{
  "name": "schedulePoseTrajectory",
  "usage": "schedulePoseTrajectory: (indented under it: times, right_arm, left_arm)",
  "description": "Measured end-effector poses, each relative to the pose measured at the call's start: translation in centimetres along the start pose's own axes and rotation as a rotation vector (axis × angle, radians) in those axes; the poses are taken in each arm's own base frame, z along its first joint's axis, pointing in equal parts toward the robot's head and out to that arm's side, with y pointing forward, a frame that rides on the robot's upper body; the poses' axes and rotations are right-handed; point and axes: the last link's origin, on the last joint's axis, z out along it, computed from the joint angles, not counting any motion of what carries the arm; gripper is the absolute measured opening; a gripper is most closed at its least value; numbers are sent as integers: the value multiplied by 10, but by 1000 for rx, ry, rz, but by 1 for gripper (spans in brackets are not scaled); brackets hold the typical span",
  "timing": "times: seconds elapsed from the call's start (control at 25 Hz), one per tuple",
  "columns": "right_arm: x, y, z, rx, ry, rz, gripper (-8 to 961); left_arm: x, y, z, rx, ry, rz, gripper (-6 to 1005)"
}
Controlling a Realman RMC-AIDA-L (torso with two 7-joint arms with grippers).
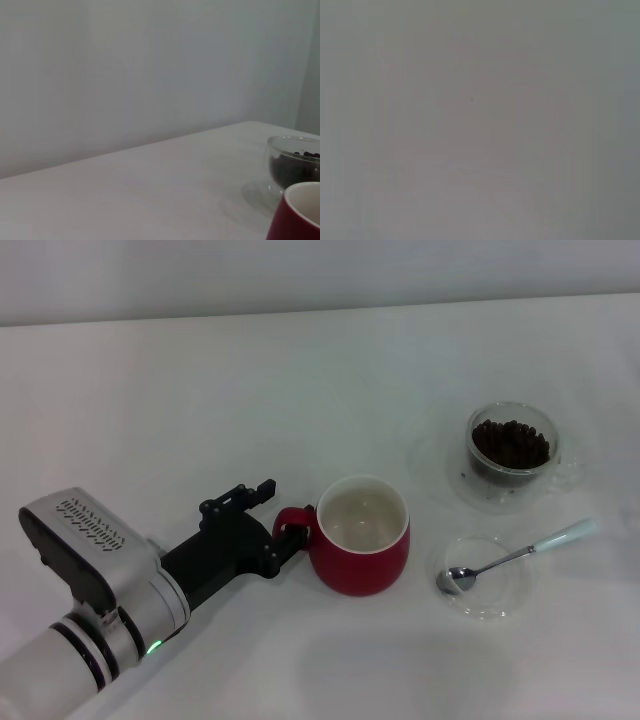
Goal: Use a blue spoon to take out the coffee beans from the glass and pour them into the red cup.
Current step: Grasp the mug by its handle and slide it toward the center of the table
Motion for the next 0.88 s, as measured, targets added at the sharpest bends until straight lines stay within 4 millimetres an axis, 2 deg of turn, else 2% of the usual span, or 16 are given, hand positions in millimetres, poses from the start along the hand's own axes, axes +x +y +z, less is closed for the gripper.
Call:
schedulePoseTrajectory:
  times: [0.36, 0.88]
  right_arm:
    - [0, 0, -1, 1, 0, -2, 872]
    - [-2, -2, -1, -5, -11, -8, 872]
  left_arm:
    - [-6, 9, -6, -8, -3, -23, 577]
    - [-16, 18, -33, -2, 60, -62, 577]
